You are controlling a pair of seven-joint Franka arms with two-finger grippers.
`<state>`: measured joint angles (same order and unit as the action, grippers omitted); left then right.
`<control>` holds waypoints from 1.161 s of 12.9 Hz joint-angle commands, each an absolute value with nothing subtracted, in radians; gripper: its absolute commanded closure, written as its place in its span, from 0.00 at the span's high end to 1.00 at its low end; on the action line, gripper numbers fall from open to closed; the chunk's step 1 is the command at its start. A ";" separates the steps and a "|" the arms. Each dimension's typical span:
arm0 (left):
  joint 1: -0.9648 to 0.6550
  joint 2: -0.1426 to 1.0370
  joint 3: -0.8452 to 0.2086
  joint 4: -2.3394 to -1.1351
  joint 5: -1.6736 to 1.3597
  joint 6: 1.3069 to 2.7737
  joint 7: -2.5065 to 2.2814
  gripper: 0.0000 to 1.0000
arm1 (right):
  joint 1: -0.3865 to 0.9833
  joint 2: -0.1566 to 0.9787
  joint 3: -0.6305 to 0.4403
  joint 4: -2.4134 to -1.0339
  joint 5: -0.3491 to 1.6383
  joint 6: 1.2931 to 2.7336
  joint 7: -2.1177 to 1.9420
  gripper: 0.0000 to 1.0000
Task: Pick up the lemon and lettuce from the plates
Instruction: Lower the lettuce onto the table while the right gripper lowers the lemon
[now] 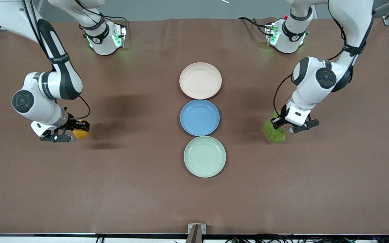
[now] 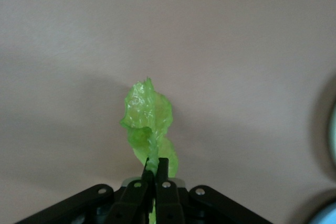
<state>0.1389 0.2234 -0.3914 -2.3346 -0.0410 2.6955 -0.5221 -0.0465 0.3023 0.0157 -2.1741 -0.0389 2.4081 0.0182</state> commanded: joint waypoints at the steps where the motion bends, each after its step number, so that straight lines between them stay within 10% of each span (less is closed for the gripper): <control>1: 0.202 0.209 -0.408 -2.404 -0.026 2.721 -0.422 0.01 | -0.063 0.305 0.043 -2.221 0.009 2.440 -0.009 0.00; 8: 0.265 0.267 -0.405 -2.425 -0.028 2.714 -0.235 0.12 | -0.055 0.341 0.049 -2.238 0.018 2.502 -0.114 0.03; 10: 0.268 0.272 -0.403 -2.425 -0.026 2.712 -0.180 0.19 | -0.055 0.348 0.049 -2.237 0.018 2.500 -0.114 0.29; 11: 0.270 0.270 -0.403 -2.424 -0.026 2.711 -0.161 0.26 | -0.055 0.348 0.049 -2.237 0.020 2.500 -0.112 0.70; 12: 0.270 0.267 -0.403 -2.416 -0.026 2.711 -0.147 0.64 | -0.058 0.348 0.049 -2.235 0.021 2.499 -0.109 0.99; 13: 0.270 0.261 -0.402 -2.413 -0.025 2.711 -0.129 0.95 | -0.061 0.347 0.049 -2.227 0.021 2.490 -0.106 1.00; 15: 0.270 0.250 -0.402 -2.411 -0.025 2.707 -0.109 1.00 | -0.060 0.336 0.049 -2.177 0.021 2.429 -0.103 1.00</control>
<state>0.2581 0.2751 -0.3920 -2.4063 -0.0410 2.7065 -0.1286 -0.0479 0.3553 0.0399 -2.2118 0.0019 2.4815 -0.0900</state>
